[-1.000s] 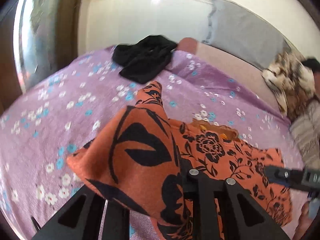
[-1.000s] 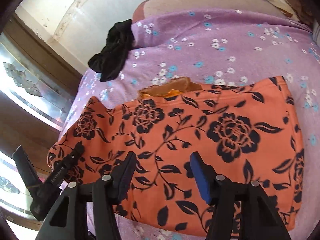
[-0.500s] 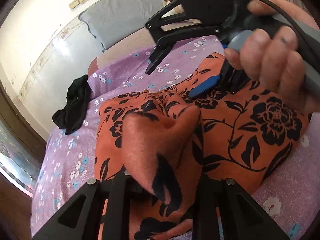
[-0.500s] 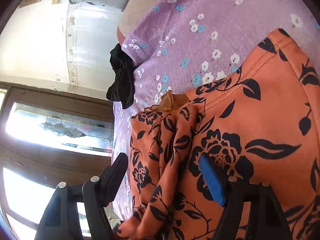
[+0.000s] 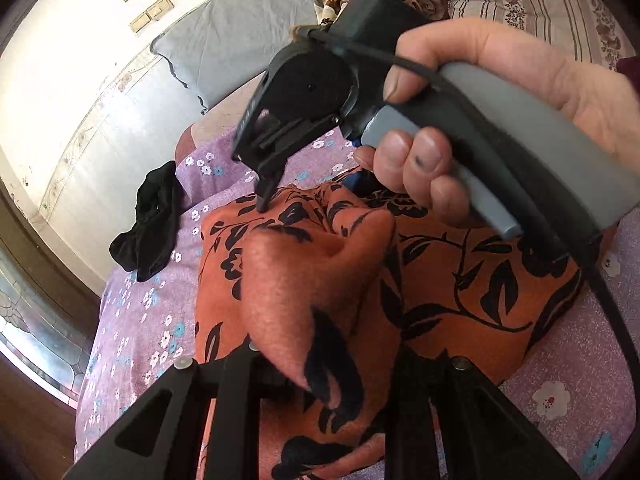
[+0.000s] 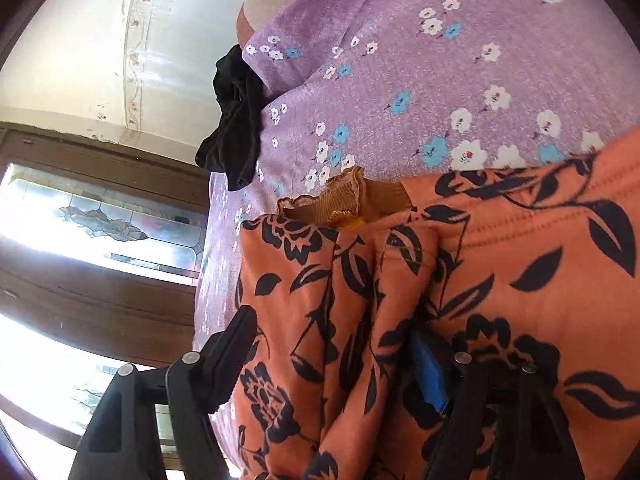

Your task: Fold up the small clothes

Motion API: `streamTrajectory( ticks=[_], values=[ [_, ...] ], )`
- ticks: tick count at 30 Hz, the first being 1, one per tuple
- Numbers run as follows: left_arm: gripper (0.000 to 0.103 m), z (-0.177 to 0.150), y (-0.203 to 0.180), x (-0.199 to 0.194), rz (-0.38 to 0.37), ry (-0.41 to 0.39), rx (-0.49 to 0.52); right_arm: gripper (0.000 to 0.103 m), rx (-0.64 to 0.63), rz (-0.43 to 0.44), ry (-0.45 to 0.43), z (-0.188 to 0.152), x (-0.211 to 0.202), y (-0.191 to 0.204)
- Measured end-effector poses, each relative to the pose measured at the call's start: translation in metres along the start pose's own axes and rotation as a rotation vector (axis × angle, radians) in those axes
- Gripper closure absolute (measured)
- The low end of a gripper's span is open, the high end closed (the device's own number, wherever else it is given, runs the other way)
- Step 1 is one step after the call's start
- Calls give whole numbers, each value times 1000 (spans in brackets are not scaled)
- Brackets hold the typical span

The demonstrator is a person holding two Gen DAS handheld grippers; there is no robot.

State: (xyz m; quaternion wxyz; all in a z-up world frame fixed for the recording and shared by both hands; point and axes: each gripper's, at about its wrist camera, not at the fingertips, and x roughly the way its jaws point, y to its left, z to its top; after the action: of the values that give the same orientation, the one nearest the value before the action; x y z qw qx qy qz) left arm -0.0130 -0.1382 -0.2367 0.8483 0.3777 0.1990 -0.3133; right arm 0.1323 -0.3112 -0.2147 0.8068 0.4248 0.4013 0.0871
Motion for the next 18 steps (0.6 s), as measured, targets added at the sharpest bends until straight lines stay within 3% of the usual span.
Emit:
streamTrajectory(
  ticks=[1, 4, 11, 14, 18],
  values=[
    [83, 1, 1, 0, -7, 0, -4, 61, -40, -31, 0, 2, 4, 4],
    [83, 7, 7, -1, -45, -10, -30, 81, -78, -74, -35, 4, 1, 8],
    [83, 44, 21, -21, -251, -93, -171, 86, -180, -83, -199, 13, -69, 25],
    [83, 58, 14, -12, -373, -59, -256, 86, -164, -117, -228, 18, -94, 9],
    [83, 66, -12, 0, -413, -16, -255, 87, -107, -183, -234, 24, -111, -23]
  ],
)
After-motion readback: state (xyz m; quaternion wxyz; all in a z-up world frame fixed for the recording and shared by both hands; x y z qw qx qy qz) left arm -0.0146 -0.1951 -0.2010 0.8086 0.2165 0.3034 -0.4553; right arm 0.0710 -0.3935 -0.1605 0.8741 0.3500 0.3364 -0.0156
